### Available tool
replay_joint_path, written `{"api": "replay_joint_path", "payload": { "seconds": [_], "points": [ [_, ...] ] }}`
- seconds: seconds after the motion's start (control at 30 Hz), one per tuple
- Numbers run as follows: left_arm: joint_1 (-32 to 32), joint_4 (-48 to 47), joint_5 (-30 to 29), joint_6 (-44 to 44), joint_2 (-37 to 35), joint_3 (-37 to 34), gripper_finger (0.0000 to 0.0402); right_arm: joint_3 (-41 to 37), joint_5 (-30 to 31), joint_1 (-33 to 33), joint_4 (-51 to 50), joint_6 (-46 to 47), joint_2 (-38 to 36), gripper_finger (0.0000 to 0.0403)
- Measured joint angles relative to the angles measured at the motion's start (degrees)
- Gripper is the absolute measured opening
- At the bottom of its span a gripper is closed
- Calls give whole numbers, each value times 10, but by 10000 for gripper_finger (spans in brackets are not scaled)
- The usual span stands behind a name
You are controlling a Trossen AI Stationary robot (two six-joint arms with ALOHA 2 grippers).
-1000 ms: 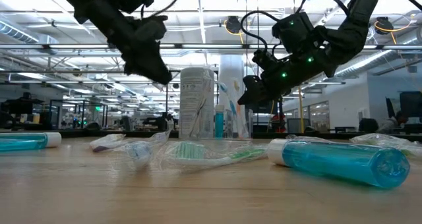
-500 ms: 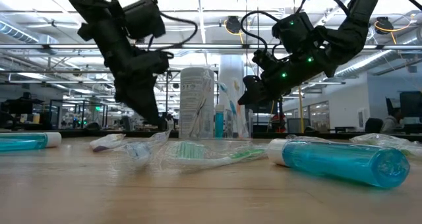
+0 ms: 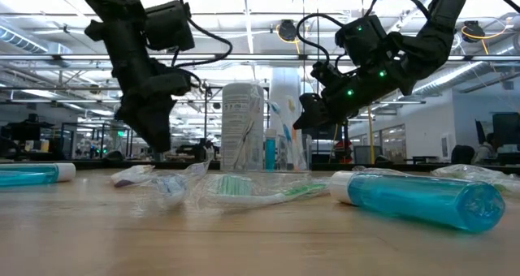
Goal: Pick & Place toothbrushing station
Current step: Put the orange toothbrush into the transparent organizer
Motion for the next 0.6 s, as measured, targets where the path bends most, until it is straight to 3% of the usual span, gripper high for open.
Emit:
{"api": "replay_joint_path", "payload": {
  "seconds": [0.33,0.6],
  "points": [
    [30,-91,-41,-146,20,0,136,0,0,0,0,0,0,160],
    [46,-84,-42,-150,38,0,136,0,0,0,0,0,0,160]
  ]
}}
